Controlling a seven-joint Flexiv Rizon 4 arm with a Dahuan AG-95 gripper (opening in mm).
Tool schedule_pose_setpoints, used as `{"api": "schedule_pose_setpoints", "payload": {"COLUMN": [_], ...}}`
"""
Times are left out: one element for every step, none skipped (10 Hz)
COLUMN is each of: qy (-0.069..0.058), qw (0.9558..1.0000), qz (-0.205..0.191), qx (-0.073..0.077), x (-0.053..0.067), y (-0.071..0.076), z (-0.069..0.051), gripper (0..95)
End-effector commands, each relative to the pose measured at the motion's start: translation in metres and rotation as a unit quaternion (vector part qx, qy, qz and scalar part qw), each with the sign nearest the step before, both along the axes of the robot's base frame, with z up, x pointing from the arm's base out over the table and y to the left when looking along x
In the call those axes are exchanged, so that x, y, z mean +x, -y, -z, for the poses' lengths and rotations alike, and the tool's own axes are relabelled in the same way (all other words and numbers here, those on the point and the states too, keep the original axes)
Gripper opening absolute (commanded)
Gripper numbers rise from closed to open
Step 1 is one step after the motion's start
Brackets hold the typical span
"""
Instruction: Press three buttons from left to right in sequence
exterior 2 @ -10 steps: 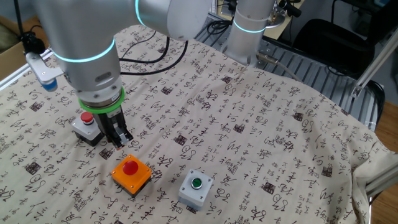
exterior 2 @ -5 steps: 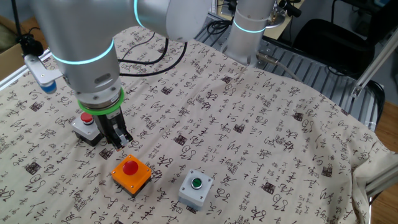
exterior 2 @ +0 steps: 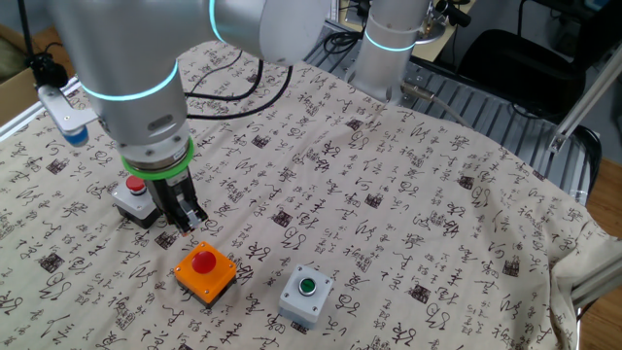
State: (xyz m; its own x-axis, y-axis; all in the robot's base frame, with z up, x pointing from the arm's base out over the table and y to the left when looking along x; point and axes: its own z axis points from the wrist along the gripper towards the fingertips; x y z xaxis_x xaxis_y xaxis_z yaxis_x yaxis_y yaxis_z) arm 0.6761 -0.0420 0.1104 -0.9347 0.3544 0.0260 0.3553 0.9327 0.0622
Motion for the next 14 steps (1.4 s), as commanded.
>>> {"api": "schedule_pose_setpoints", "payload": {"qy": [-0.002, -0.001, -0.001, 0.0, 0.0, 0.0, 0.0, -0.001, -0.002, -0.002, -0.002, -0.004, -0.003, -0.003], "qw": [1.0, 1.0, 1.0, 1.0, 1.0, 1.0, 1.0, 1.0, 1.0, 1.0, 1.0, 1.0, 1.0, 1.0], "qz": [-0.002, -0.003, -0.004, -0.004, -0.004, -0.003, -0.002, -0.001, 0.0, 0.0, 0.001, 0.001, 0.002, 0.002], "qx": [-0.002, -0.002, -0.002, -0.002, -0.002, -0.003, -0.003, -0.004, -0.003, -0.006, -0.006, -0.007, -0.007, -0.007], "x": [0.003, 0.005, 0.008, 0.009, 0.011, 0.012, 0.013, 0.014, 0.014, 0.015, 0.015, 0.015, 0.014, 0.014], "y": [-0.001, -0.002, -0.003, -0.004, -0.006, -0.008, -0.01, -0.012, -0.012, -0.013, -0.013, -0.013, -0.013, -0.013], "z": [0.001, 0.003, 0.005, 0.006, 0.007, 0.007, 0.008, 0.009, 0.01, 0.012, 0.012, 0.013, 0.014, 0.015], "gripper": [0.0, 0.0, 0.0, 0.0, 0.0, 0.0, 0.0, 0.0, 0.0, 0.0, 0.0, 0.0, 0.0, 0.0]}}
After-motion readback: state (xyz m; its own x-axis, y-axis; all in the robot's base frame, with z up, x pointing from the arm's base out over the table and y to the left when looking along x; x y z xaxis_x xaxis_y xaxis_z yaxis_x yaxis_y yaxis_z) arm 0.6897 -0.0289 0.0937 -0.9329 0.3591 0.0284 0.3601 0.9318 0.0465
